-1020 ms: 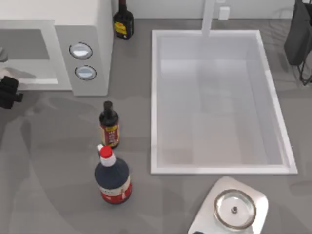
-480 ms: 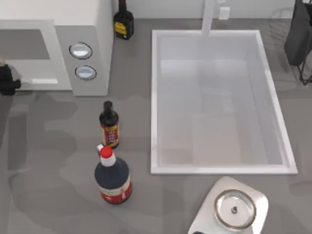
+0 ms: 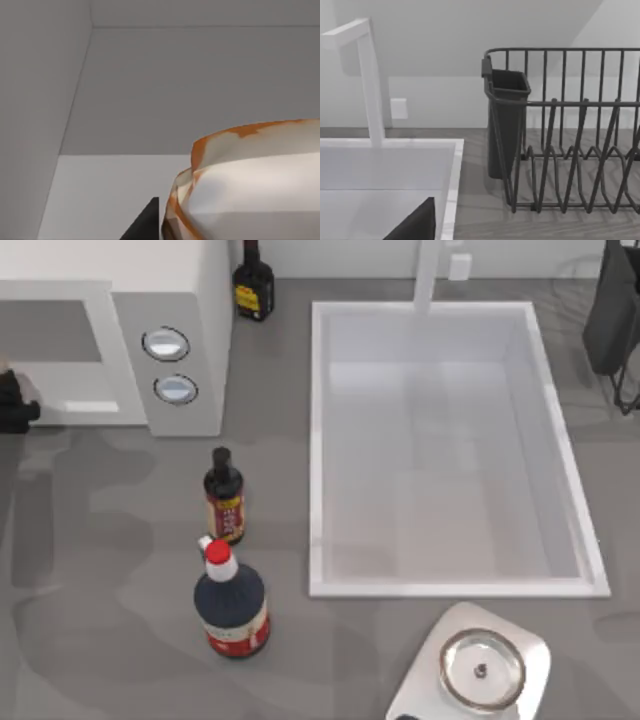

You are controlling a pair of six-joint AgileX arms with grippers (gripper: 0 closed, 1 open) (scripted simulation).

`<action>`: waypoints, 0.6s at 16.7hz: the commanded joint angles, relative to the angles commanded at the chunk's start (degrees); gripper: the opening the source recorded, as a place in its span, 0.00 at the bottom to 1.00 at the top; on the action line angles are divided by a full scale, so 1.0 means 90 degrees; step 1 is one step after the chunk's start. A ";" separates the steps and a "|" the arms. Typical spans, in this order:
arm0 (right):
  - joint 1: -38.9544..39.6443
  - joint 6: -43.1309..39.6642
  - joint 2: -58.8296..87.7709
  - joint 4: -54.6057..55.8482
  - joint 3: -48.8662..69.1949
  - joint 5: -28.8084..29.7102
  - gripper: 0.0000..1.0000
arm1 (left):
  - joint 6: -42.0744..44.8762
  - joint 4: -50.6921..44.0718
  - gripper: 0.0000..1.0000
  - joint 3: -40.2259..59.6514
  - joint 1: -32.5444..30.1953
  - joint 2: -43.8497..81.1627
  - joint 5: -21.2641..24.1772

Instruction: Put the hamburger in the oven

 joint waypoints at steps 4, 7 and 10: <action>0.0000 0.0000 0.0000 0.0000 0.0000 0.0000 1.00 | 0.0083 -0.0559 0.00 0.0695 -0.0038 -0.0076 0.0061; 0.0000 0.0000 0.0000 0.0000 0.0000 0.0000 1.00 | 0.0152 -0.1238 0.00 0.1905 -0.0101 0.0144 0.0094; 0.0000 0.0000 0.0000 0.0000 0.0000 0.0000 1.00 | 0.0137 -0.1810 0.00 0.3333 -0.0191 0.0685 0.0021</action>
